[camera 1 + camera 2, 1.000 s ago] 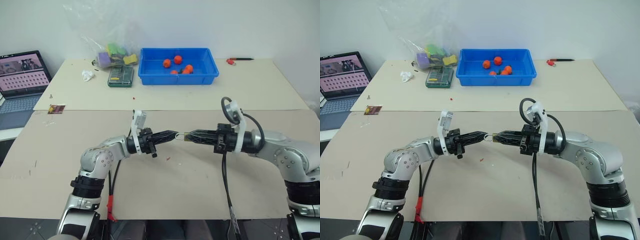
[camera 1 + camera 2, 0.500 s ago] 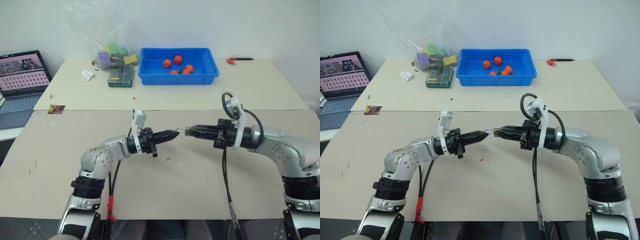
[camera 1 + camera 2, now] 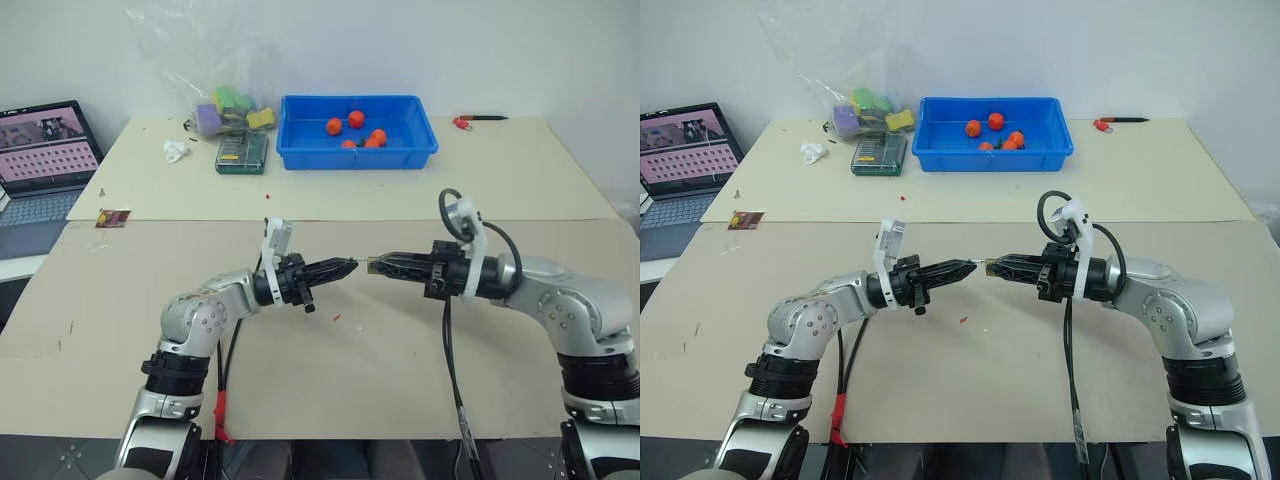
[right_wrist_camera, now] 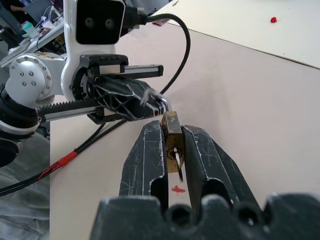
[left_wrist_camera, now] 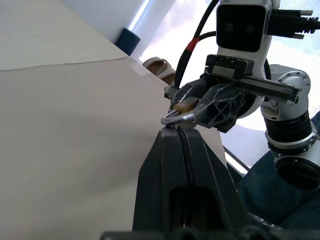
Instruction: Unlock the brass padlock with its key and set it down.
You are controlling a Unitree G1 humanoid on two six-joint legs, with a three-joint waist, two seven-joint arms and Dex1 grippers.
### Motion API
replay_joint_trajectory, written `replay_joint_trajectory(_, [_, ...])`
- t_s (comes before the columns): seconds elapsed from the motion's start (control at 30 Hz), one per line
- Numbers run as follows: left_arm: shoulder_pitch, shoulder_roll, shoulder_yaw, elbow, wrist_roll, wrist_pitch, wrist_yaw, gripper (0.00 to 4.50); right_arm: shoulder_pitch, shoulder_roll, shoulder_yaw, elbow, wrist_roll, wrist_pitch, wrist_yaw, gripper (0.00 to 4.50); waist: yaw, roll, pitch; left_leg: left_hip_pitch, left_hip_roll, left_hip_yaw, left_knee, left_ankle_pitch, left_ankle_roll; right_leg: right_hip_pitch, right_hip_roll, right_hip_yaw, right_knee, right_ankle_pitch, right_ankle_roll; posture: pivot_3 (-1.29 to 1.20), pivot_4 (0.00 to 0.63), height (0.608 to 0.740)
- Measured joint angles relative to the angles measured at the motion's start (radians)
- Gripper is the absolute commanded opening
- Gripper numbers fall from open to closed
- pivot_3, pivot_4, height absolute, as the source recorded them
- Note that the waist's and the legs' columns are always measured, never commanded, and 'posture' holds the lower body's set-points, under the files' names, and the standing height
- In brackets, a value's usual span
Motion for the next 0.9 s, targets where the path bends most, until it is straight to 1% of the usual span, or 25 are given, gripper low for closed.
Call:
replay_joint_trajectory(0.4, [-0.007,0.0,0.005,0.025,0.006,-0.003,-0.001,0.05,0.032,0.007,0.008,-0.019,-0.009,0.0,0.01,0.1,0.0,0.0,0.0,0.0,0.0,0.0,0.0,0.0,0.0,0.0,0.0,0.0,0.0,0.0,0.0,0.0,0.15,0.74])
replay_joint_trajectory(0.5, [-0.007,0.009,0.009,0.016,-0.007,0.006,-0.007,0.05,0.05,-0.024,0.005,-0.015,-0.01,0.0,0.042,0.1,0.0,0.0,0.0,0.0,0.0,0.0,0.0,0.0,0.0,0.0,0.0,0.0,0.0,0.0,0.0,0.0,0.15,0.74])
replay_joint_trajectory(0.53, [-0.007,0.027,0.016,0.004,-0.011,0.012,-0.014,0.05,0.064,-0.046,0.0,-0.004,-0.015,0.0,0.06,0.1,0.0,0.0,0.0,0.0,0.0,0.0,0.0,0.0,0.0,0.0,0.0,0.0,0.0,0.0,0.0,0.0,0.15,0.74])
replay_joint_trajectory(0.6, [-0.007,0.054,0.038,-0.006,-0.019,0.017,-0.019,0.57,0.076,-0.064,-0.005,0.017,-0.019,0.0,0.076,0.1,-0.003,0.0,0.0,0.0,0.0,0.0,0.0,0.0,0.0,0.0,0.0,0.0,0.0,0.0,0.0,0.0,0.15,0.74])
replay_joint_trajectory(0.63, [-0.008,0.066,0.047,-0.012,-0.024,0.018,-0.022,0.71,0.079,-0.071,-0.005,0.026,-0.019,0.0,0.085,0.1,-0.004,0.0,0.0,0.0,0.0,0.0,0.0,0.0,0.0,0.0,0.0,0.0,0.0,0.0,0.0,0.0,0.15,0.74])
replay_joint_trajectory(0.7, [-0.009,0.08,0.049,-0.023,-0.029,0.02,-0.031,1.42,0.078,-0.077,-0.006,0.03,-0.019,0.0,0.104,0.1,-0.003,0.0,0.0,0.0,0.0,0.0,0.0,0.0,0.0,0.0,0.0,0.0,0.0,0.0,0.0,0.0,0.15,0.74])
replay_joint_trajectory(0.73, [-0.007,0.097,0.048,-0.036,-0.029,0.018,-0.036,1.84,0.077,-0.077,-0.005,0.03,-0.017,0.002,0.113,0.1,-0.003,0.0,0.0,0.0,0.0,0.0,0.0,0.0,0.0,0.0,0.0,0.0,0.0,0.0,0.0,0.0,0.15,0.74])
replay_joint_trajectory(0.8, [0.003,0.135,0.048,-0.068,-0.023,0.007,-0.049,2.5,0.072,-0.077,-0.003,0.03,-0.006,0.023,0.117,0.1,-0.004,0.0,0.0,0.0,0.0,0.0,0.0,0.0,0.0,0.0,0.0,0.0,0.0,0.0,0.0,0.0,0.15,0.74])
replay_joint_trajectory(0.83, [0.012,0.158,0.049,-0.088,-0.016,-0.004,-0.06,2.98,0.068,-0.076,-0.001,0.027,0.004,0.038,0.118,0.1,-0.005,0.0,0.0,0.0,0.0,0.0,0.0,0.0,0.0,-0.001,0.0,0.0,0.0,0.0,0.0,0.0,0.15,0.74])
replay_joint_trajectory(0.9, [0.033,0.194,0.046,-0.12,0.008,-0.028,-0.087,3.57,0.058,-0.075,0.007,0.013,0.017,0.066,0.119,0.1,-0.003,0.0,0.0,0.0,0.0,0.0,0.0,0.0,0.0,-0.001,0.0,0.0,0.0,0.0,0.0,0.0,0.15,0.74])
